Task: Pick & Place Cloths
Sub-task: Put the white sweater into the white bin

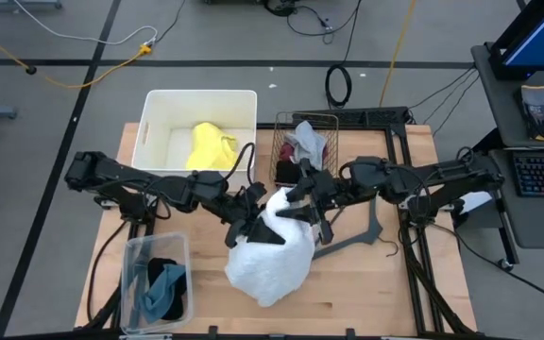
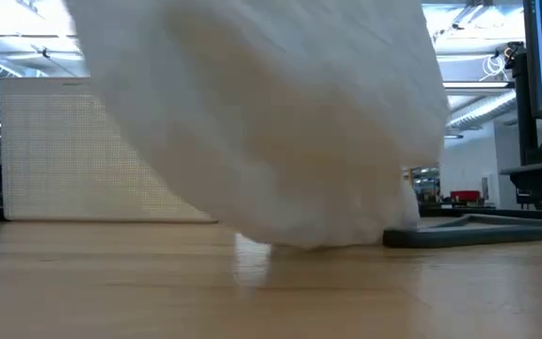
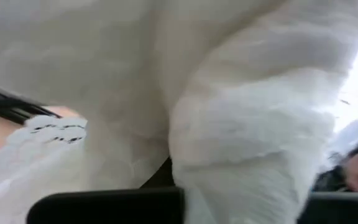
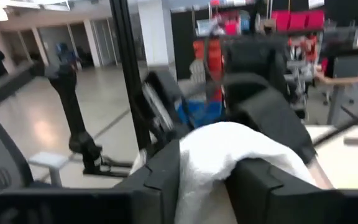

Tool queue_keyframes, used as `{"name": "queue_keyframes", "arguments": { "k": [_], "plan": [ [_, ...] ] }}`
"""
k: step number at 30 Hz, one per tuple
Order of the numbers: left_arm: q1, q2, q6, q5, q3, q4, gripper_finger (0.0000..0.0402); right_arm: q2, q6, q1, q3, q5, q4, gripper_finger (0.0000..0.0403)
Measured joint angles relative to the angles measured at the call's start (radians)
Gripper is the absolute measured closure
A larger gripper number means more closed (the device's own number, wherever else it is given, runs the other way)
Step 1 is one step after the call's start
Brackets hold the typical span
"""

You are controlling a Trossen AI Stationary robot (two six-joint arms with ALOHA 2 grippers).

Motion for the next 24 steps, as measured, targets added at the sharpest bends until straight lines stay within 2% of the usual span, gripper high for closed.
{"name": "queue_keyframes", "arguments": {
  "k": [5,12,19,24],
  "plan": [
    [0.000,-0.014,-0.135,0.025,-0.001,-0.005,0.0378,-0.036,-0.005,0.013,0.001,0.006,-0.158,0.0261],
    [0.006,-0.049,-0.284,0.023,0.000,0.003,0.0378,-0.114,0.003,0.024,0.000,0.004,-0.471,0.0225],
    [0.033,-0.086,-0.365,0.007,0.047,-0.011,0.0378,-0.165,0.066,0.024,-0.001,0.000,-0.758,0.0224],
    [0.068,-0.092,-0.364,0.022,0.176,-0.059,0.0378,-0.170,0.110,0.025,-0.003,0.000,-0.889,0.0230]
  ]
}}
